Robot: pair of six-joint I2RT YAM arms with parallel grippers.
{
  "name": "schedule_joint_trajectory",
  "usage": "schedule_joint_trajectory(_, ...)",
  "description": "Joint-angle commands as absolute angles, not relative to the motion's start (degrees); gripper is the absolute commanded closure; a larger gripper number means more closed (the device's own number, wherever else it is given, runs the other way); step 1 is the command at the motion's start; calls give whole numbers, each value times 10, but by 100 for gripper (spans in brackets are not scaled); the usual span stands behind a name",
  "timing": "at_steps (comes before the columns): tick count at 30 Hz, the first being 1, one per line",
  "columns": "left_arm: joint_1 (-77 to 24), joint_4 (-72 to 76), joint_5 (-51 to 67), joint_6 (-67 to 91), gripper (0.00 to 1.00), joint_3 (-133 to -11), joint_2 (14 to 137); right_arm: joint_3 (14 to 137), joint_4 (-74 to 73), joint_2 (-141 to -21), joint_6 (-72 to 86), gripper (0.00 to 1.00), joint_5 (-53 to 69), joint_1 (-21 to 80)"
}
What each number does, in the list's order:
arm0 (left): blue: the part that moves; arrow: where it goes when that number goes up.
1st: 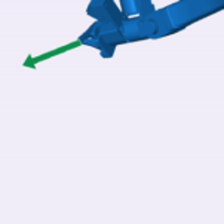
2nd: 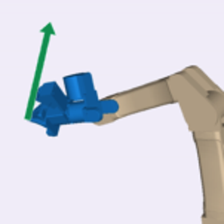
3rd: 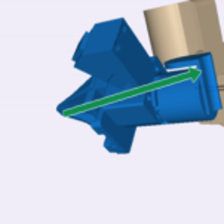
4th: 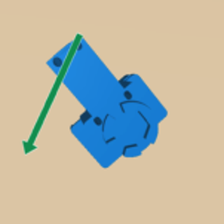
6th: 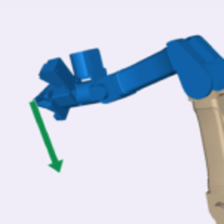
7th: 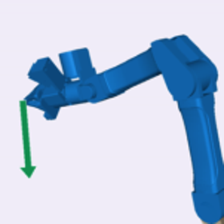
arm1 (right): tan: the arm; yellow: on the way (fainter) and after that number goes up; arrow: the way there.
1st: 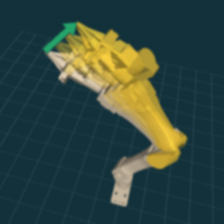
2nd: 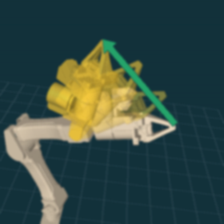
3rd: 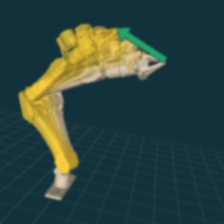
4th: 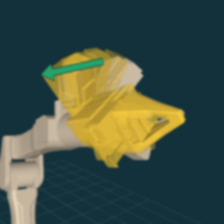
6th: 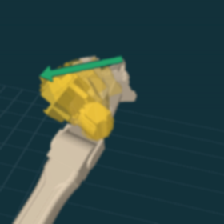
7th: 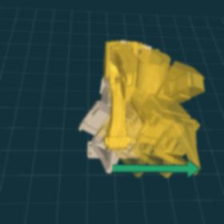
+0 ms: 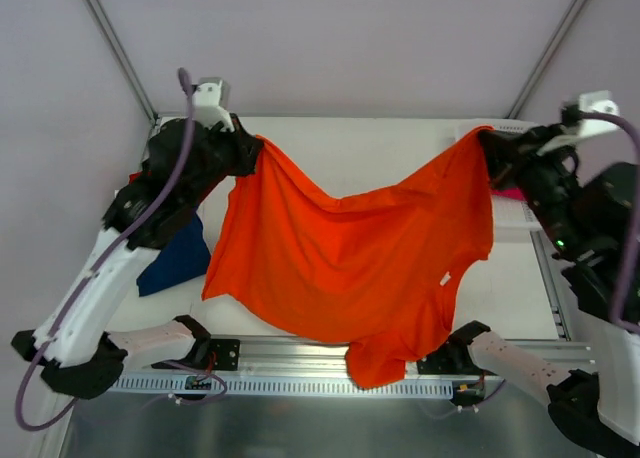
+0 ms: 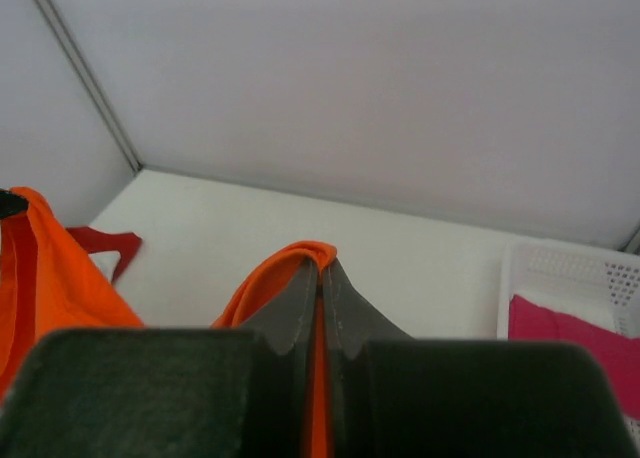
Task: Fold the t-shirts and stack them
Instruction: Flatten the tshirt out
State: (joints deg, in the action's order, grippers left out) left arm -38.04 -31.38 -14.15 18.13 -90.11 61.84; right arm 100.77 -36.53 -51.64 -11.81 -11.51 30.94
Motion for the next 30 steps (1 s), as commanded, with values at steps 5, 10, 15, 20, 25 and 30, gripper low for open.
schedule_joint_trajectory(5,-227,-224,-116,196,100,-803,769,887,-184,-641,-59,100,-30,181)
schedule_joint_trajectory(10,-188,-179,-143,212,100,-807,906,899,-150,-799,-36,100,21,120)
schedule_joint_trajectory(15,-171,-150,-159,197,100,-874,1075,1005,-159,-1017,-44,100,25,111)
schedule_joint_trajectory(20,-158,-146,-183,172,100,-1013,1220,1166,-212,-1186,-30,100,27,108)
schedule_joint_trajectory(25,-140,-148,-193,152,100,-1150,1306,1365,-260,-1334,-18,100,4,105)
schedule_joint_trajectory(30,-120,-147,-206,147,100,-1257,1381,1364,-206,-1356,-2,100,-88,104)
